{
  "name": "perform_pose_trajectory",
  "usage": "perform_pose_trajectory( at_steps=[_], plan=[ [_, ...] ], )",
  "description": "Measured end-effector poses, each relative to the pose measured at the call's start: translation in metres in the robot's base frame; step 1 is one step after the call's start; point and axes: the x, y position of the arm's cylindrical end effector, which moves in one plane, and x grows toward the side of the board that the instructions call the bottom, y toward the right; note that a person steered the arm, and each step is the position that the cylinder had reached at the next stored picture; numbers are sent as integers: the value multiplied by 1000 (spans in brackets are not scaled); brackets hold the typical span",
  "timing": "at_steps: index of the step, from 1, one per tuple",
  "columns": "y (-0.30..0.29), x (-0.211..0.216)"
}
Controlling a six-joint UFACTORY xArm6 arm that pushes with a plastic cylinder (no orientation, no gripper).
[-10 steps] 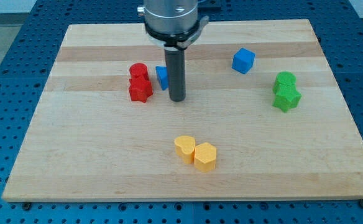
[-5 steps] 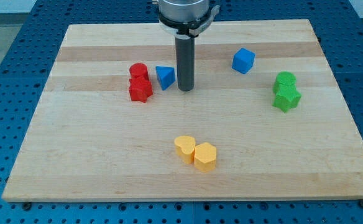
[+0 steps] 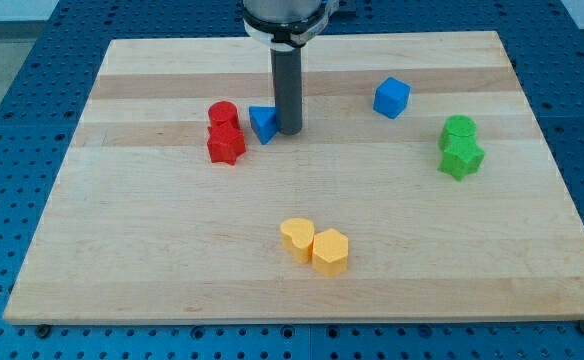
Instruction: Nudge blue triangle a bit left
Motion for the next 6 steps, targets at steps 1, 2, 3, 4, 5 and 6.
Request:
perform_pose_trajectory(
  at_steps=[1, 2, 3, 4, 5, 6],
  plan=[
    [0, 0],
    [0, 7],
    [0, 12],
    [-5, 12],
    [-9, 11],
    [-9, 4]
  ],
)
